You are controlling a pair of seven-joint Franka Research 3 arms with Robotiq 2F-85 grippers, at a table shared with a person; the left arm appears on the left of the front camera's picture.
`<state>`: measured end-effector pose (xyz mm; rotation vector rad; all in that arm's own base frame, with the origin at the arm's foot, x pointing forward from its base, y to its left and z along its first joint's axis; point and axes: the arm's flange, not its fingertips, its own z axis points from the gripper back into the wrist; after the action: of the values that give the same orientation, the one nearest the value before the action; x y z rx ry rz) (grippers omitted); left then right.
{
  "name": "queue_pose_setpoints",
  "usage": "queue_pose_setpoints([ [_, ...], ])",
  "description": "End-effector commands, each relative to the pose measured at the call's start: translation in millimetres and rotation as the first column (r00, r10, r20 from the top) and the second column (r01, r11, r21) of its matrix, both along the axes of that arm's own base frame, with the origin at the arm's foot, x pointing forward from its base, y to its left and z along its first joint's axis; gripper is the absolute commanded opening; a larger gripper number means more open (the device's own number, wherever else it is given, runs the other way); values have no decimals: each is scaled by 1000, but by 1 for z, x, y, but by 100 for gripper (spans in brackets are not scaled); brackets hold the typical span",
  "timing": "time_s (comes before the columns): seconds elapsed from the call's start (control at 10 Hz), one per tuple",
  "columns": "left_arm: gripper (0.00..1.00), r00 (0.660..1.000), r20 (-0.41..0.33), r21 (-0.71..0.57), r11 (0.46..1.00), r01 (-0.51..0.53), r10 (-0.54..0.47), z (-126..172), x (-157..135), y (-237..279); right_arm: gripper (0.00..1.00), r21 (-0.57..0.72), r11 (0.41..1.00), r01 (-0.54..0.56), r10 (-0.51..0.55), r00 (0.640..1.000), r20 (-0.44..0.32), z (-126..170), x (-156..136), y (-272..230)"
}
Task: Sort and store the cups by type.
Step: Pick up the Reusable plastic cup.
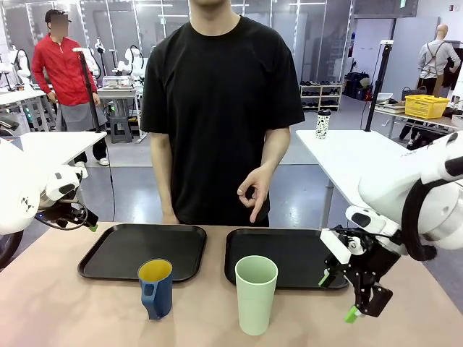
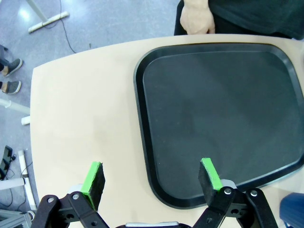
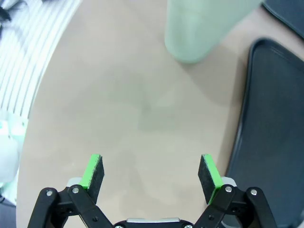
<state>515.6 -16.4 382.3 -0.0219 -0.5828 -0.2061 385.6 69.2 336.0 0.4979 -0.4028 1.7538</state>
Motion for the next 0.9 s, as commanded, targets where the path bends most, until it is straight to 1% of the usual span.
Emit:
queue_pose_setpoints([
  [0.0,100,1000,1,0,1000,1,-1,1,0,0,100,154,988,-20,26,999,-38,-18,5,-8],
  [0.2,100,1000,1,0,1000,1,-1,1,0,0,100,327,945,2,12,999,-40,-31,2,-4],
  [0.4,100,1000,1,0,1000,1,-1,1,0,0,100,404,913,52,-26,997,-69,-50,1,5],
  [0.5,100,1000,1,0,1000,1,-1,1,0,0,100,433,899,66,-39,997,-71,-62,-2,11],
  [0.7,100,1000,1,0,1000,1,-1,1,0,0,100,538,832,134,-119,991,-63,-79,-4,17],
  [0.8,100,1000,1,0,1000,1,-1,1,0,0,100,522,840,150,-125,989,-83,-87,-7,18],
])
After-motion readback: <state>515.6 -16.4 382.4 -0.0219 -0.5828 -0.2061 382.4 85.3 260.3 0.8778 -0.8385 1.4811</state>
